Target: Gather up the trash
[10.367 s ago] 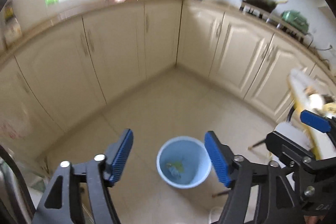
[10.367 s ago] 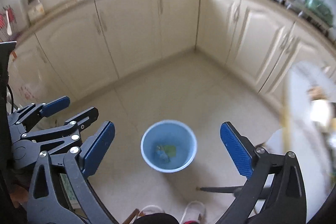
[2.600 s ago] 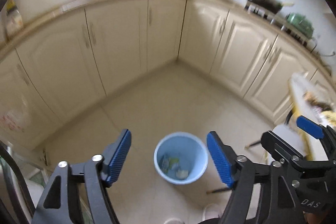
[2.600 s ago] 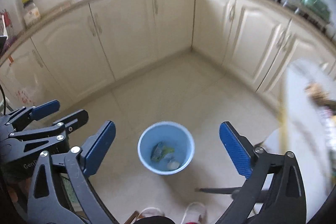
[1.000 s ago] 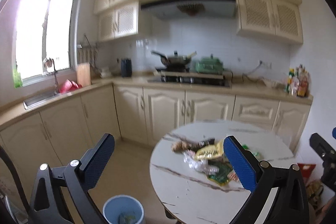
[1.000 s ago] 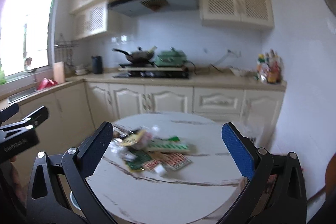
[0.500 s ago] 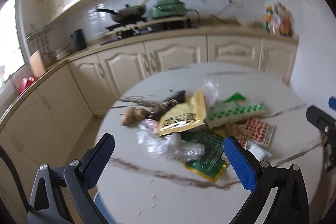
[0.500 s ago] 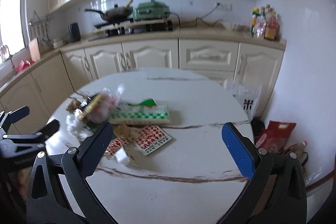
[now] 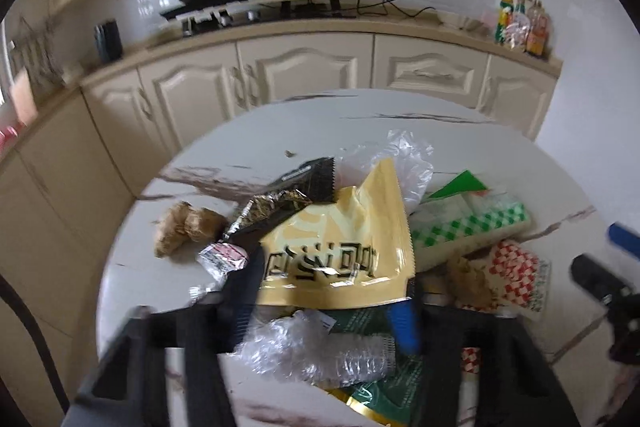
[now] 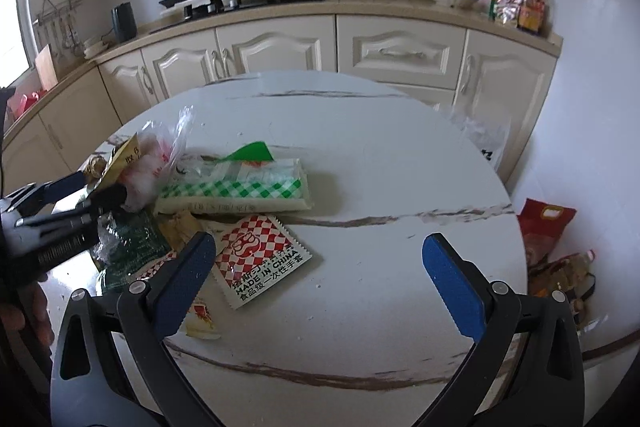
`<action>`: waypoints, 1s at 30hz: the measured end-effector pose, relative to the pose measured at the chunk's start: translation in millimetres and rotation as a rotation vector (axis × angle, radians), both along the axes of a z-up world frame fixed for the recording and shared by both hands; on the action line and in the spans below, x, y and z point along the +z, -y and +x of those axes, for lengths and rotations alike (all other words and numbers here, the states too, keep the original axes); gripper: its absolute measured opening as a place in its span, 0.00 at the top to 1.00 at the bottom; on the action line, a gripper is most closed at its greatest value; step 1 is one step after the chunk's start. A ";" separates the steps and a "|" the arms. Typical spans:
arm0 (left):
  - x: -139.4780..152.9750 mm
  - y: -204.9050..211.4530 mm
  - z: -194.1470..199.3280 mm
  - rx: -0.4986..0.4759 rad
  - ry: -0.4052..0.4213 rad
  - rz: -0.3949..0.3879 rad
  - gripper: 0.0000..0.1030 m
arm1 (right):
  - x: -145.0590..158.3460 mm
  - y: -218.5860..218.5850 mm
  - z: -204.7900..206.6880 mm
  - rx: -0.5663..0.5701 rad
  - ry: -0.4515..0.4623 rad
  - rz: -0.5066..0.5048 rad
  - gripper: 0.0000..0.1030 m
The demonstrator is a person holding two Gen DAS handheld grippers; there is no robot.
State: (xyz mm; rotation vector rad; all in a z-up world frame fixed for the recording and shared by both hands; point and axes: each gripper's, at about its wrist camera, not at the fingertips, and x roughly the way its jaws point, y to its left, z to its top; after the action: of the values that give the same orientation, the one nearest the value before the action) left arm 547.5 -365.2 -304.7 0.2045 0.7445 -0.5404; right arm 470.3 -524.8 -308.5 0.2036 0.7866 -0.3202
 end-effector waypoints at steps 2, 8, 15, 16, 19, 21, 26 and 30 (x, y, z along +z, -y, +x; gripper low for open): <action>5.8 -9.6 1.6 0.000 0.012 -0.013 0.76 | -1.7 -1.7 0.1 0.010 -0.007 0.004 0.00; 26.8 -40.3 -4.9 -0.004 0.041 -0.068 0.91 | -11.5 -15.3 1.4 0.063 -0.043 0.045 0.00; 52.6 -90.7 -48.5 -0.008 0.068 -0.125 0.95 | -26.1 -47.8 7.7 0.174 -0.107 0.040 0.00; 55.2 -99.6 -58.2 -0.012 0.067 -0.128 0.95 | -28.9 -51.5 9.2 0.190 -0.119 0.038 0.00; 56.5 -115.5 -71.9 -0.026 0.045 -0.157 0.96 | -36.4 -57.8 10.4 0.198 -0.144 0.026 0.04; 54.5 -122.4 -75.4 -0.040 0.021 -0.188 0.96 | -37.6 -59.8 7.9 0.196 -0.142 0.015 0.22; 63.7 -129.3 -82.3 -0.072 -0.018 -0.257 0.97 | -35.1 -62.3 0.6 0.200 -0.130 -0.016 0.62; 70.6 -130.7 -89.2 -0.116 -0.013 -0.269 0.97 | -31.6 -57.1 -6.8 0.182 -0.124 -0.003 0.79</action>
State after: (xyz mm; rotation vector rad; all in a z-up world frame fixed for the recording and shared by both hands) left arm 458.3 -234.5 -234.2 -0.0059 0.6676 -0.7463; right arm 463.5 -467.8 -340.0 0.1092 0.9202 -0.1627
